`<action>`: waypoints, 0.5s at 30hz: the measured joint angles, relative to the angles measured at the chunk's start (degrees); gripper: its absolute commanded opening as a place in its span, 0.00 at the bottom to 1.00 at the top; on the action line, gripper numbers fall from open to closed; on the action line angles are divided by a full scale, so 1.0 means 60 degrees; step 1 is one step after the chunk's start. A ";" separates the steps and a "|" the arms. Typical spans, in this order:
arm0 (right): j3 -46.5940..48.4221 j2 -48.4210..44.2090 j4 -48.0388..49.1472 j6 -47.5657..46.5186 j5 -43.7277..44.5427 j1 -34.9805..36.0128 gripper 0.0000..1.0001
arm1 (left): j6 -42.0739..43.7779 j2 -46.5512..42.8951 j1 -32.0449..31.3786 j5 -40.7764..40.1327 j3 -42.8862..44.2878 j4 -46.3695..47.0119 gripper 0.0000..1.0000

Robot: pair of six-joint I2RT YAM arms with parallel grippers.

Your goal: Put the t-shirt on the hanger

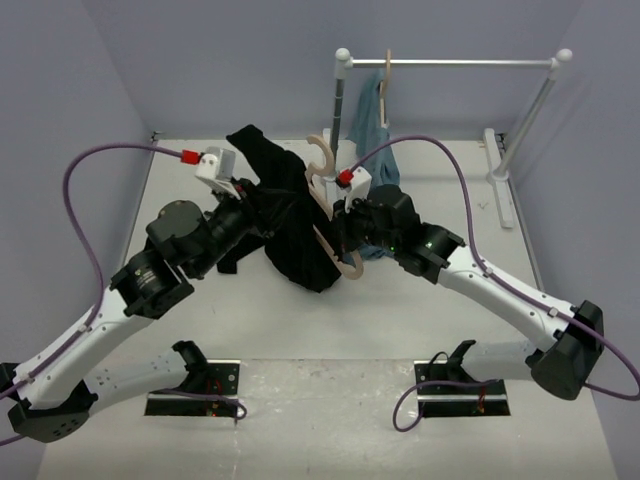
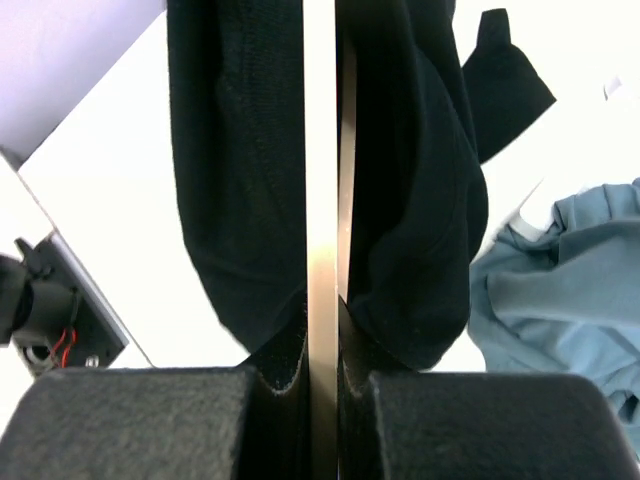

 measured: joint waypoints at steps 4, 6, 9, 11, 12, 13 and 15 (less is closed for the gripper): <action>-0.0432 -0.0746 0.0025 -0.0179 -0.0357 -0.0154 0.00 | -0.0422 -0.0034 0.0056 -0.2556 0.0720 -0.1845 0.77; -0.0544 -0.1087 0.0099 -0.0335 -0.0584 -0.0316 0.00 | -0.0385 0.0335 0.0217 -0.3321 0.1226 -0.2823 0.85; -0.0777 -0.1540 0.0256 -0.0642 -0.1078 -0.0636 0.00 | 0.0143 0.1360 0.1091 -0.2999 0.2209 -0.3621 0.88; -0.1004 -0.1791 0.0312 -0.0912 -0.1649 -0.1001 0.00 | 0.0791 0.2137 0.1732 -0.2201 0.2794 -0.3796 0.93; -0.1137 -0.1894 0.0348 -0.1047 -0.1955 -0.1279 0.00 | 0.1202 0.2503 0.1937 -0.1754 0.3033 -0.3806 0.94; -0.1293 -0.2002 0.0385 -0.1228 -0.2370 -0.1631 0.00 | 0.1561 0.2716 0.2032 -0.1395 0.3155 -0.3811 0.94; -0.1540 -0.2161 0.0339 -0.1764 -0.3238 -0.2412 0.00 | 0.2567 0.2834 0.2089 -0.0260 0.3199 -0.3719 0.98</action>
